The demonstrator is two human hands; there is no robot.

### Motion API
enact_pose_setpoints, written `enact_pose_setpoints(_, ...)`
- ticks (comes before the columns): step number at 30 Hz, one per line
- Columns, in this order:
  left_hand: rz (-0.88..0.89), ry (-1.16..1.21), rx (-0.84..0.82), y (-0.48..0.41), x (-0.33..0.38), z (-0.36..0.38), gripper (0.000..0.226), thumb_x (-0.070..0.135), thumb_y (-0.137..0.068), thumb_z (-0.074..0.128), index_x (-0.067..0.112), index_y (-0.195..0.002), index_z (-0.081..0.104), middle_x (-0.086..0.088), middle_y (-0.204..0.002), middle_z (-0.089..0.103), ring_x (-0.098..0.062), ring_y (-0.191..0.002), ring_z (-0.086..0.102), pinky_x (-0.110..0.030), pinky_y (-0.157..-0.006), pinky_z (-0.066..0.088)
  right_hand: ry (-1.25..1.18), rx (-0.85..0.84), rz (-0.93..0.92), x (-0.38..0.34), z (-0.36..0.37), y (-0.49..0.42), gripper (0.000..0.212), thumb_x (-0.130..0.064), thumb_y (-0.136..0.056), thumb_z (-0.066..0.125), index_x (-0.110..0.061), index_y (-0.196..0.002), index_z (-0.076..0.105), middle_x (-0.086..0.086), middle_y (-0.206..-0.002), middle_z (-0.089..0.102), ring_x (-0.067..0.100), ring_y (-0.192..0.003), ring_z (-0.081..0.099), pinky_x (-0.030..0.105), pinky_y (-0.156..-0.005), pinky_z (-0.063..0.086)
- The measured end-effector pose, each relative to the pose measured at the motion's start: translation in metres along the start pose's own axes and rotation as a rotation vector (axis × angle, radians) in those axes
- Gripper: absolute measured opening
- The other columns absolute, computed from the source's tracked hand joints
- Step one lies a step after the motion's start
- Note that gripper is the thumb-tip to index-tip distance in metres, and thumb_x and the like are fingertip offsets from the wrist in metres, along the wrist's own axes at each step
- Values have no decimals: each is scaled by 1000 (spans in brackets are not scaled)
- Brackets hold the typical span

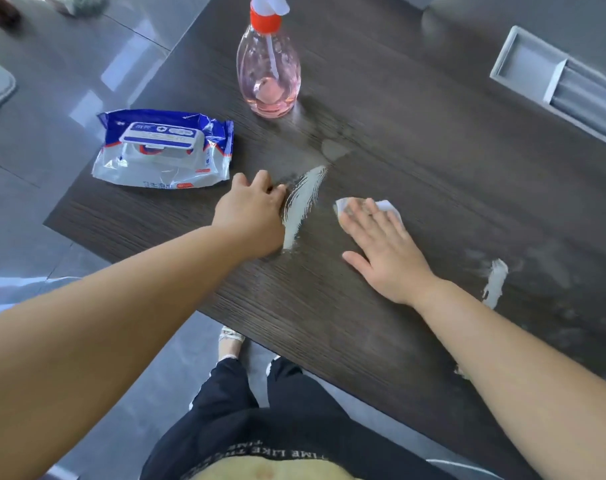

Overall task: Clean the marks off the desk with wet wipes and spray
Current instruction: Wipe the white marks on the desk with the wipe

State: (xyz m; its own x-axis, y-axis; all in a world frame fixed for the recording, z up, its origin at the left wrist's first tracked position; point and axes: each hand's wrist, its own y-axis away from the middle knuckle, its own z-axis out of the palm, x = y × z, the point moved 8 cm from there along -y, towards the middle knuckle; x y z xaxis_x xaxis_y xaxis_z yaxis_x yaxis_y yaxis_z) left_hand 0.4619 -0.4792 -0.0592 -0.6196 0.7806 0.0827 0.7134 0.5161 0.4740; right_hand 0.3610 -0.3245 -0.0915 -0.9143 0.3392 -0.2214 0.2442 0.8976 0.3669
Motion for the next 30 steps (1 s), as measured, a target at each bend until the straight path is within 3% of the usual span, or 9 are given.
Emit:
enact_pose_setpoints(4,-17,-18,0,1,3,0,60,33,-87,48,19,-142,28,-5,-134,31,-32,-115,32,-35,-77,42,-48,63,420,77,-35,-43,62,-45,-100,20,-19,-151,-4,3,-158,-13,23,-145,-13,42,-117,-6)
enact_pose_setpoints(7,-22,-25,5,-1,3,-1,61,33,-86,48,22,-142,28,-3,-134,31,-31,-116,32,-33,-74,41,-98,104,537,68,-49,-95,64,-49,-99,18,-17,-151,-4,6,-158,-13,26,-145,-13,46,-116,-7)
enact_pose_setpoints(9,-11,-20,-1,-3,0,-4,60,33,-87,48,24,-143,29,-2,-135,31,-30,-117,33,-34,-78,44,-82,95,434,36,-48,-109,66,-50,-99,20,-17,-151,-3,7,-158,-13,27,-145,-13,46,-115,-8)
enact_pose_setpoints(14,5,-34,-10,-3,1,-2,64,36,-87,48,24,-145,25,-2,-135,30,-30,-116,33,-37,-86,48,50,-33,-139,-18,-22,-53,65,-55,-96,16,-24,-151,-1,-3,-156,-15,18,-145,-14,37,-114,-11)
enact_pose_setpoints(19,-2,-43,1,-1,2,-1,67,36,-87,49,23,-146,21,-1,-137,28,-30,-116,32,-36,-85,48,-35,21,240,69,-51,-79,60,-46,-100,20,-23,-151,0,1,-159,-10,23,-146,-11,40,-115,-8)
enact_pose_setpoints(22,4,-41,5,-1,1,-1,66,34,-86,50,23,-145,23,-2,-137,29,-31,-116,32,-38,-88,48,-107,74,452,65,-60,-115,63,-50,-99,16,-19,-151,-3,5,-159,-13,25,-145,-13,45,-115,-7)
enact_pose_setpoints(24,0,-47,-5,-2,0,0,66,34,-86,50,24,-145,22,-2,-137,28,-31,-117,31,-39,-89,47,-107,77,392,34,-52,-124,64,-50,-99,17,-18,-151,-2,6,-158,-13,27,-145,-14,46,-115,-8)
enact_pose_setpoints(27,-9,-53,-13,-2,1,0,66,35,-87,49,25,-146,20,-1,-138,27,-31,-120,30,-38,-87,48,-31,35,50,-16,-34,-92,63,-47,-100,23,-20,-151,-2,3,-159,-12,24,-145,-13,43,-115,-8)
enact_pose_setpoints(30,-7,-60,-2,-1,1,-1,66,35,-88,48,25,-146,20,-2,-138,28,-31,-120,30,-36,-82,48,-1,-30,-120,-7,-17,-35,62,-49,-98,20,-26,-149,-7,-6,-155,-17,16,-143,-18,38,-116,-11)
